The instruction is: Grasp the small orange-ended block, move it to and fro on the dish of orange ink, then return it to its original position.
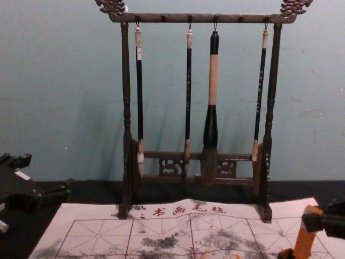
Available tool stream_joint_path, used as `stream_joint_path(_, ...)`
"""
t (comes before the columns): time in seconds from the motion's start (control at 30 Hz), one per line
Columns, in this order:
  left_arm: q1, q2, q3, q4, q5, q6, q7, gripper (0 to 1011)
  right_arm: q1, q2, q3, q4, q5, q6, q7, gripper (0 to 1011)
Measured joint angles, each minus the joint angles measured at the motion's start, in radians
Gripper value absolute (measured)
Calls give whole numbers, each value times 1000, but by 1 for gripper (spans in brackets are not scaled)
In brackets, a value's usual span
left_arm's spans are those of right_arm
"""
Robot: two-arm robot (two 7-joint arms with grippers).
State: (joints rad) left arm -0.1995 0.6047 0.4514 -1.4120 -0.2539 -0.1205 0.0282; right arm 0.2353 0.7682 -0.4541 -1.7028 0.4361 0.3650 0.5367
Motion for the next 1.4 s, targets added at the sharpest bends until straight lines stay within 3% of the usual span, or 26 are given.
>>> stream_joint_path(0.93,0,0,0,0,0,0,0,1001,37,-54,-47,99,-24,19,9,90)
stream_joint_path(1.4,0,0,0,0,0,0,0,1001,48,-68,-56,130,-33,-2,24,90)
